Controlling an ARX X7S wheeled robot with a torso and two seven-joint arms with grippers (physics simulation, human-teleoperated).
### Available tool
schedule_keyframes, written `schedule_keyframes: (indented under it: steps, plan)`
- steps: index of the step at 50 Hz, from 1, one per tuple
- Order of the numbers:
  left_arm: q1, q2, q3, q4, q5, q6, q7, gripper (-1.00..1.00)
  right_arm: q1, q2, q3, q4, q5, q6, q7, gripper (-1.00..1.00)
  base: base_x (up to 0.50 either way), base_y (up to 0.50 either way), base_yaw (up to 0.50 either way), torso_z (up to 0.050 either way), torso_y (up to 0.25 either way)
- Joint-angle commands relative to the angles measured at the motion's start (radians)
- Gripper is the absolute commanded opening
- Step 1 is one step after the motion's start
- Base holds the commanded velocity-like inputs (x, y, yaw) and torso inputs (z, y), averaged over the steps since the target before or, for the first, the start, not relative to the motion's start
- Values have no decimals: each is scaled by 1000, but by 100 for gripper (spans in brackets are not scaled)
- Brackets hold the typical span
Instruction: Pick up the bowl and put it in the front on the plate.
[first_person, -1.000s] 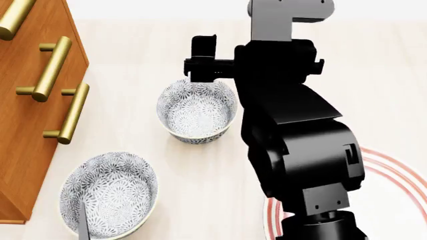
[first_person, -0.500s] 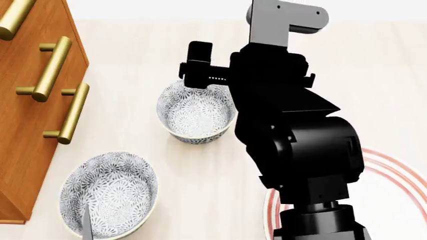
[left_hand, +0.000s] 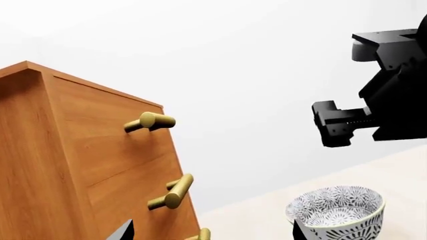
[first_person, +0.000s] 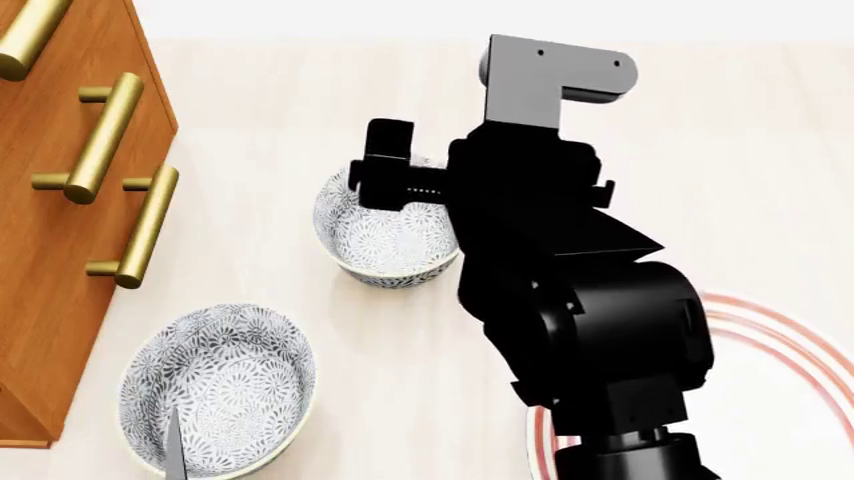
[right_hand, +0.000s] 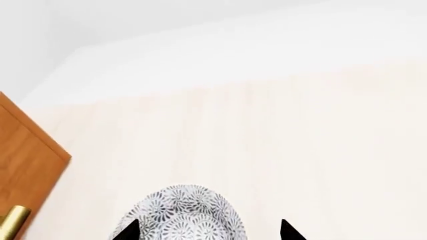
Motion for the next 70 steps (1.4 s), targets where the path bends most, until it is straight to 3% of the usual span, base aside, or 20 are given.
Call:
schedule_keyframes:
  steps: [1, 70]
  plan:
    - [-1, -4, 4, 7, -4, -6, -1, 100, -27, -4, 16, 8, 42, -5, 25, 100, 0, 0, 0, 0, 0]
    - [-11, -24, 41, -12, -14, -7, -16, 100, -72, 13, -116, 121, 72, -178, 39, 100, 0, 0, 0, 0, 0]
